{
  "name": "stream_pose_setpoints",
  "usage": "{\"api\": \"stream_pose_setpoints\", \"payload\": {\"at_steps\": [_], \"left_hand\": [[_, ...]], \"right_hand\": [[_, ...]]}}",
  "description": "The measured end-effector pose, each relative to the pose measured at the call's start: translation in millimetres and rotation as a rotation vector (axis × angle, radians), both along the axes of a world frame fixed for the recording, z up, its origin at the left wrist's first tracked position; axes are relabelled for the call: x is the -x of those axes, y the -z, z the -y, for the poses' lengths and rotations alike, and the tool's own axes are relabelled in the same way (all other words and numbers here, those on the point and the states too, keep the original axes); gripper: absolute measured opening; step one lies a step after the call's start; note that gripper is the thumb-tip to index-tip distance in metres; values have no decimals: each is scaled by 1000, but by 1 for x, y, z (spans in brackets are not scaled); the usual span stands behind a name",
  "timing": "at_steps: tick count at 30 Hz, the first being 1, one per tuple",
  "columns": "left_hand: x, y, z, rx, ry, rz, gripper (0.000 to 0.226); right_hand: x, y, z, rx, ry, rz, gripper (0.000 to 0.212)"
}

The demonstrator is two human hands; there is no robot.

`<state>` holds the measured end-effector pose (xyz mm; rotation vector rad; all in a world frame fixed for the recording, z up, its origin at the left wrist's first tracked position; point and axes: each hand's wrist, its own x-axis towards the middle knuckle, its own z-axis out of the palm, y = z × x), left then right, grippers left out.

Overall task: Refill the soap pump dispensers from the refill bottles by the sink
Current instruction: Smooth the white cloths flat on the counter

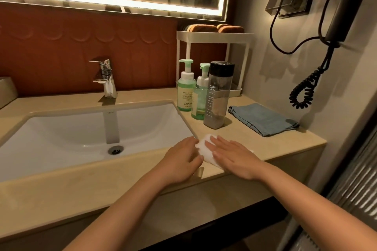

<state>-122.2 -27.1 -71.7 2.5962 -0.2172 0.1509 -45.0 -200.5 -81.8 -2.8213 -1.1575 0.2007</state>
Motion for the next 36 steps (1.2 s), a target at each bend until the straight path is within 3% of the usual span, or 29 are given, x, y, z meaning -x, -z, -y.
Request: {"api": "stream_pose_setpoints", "payload": {"at_steps": [11,17,24,36], "left_hand": [[33,14,-27,-237,18,-103,56],[36,14,-25,-447,41,-153,60],[16,10,-4,-469,116,-218,60],[-70,12,18,-473,44,-242,60]], "right_hand": [[37,-1,-32,-61,-258,52,47],[62,5,-15,-14,-7,261,58],[61,-4,-16,18,186,115,43],[-21,-9,-19,45,296,91,43]]}}
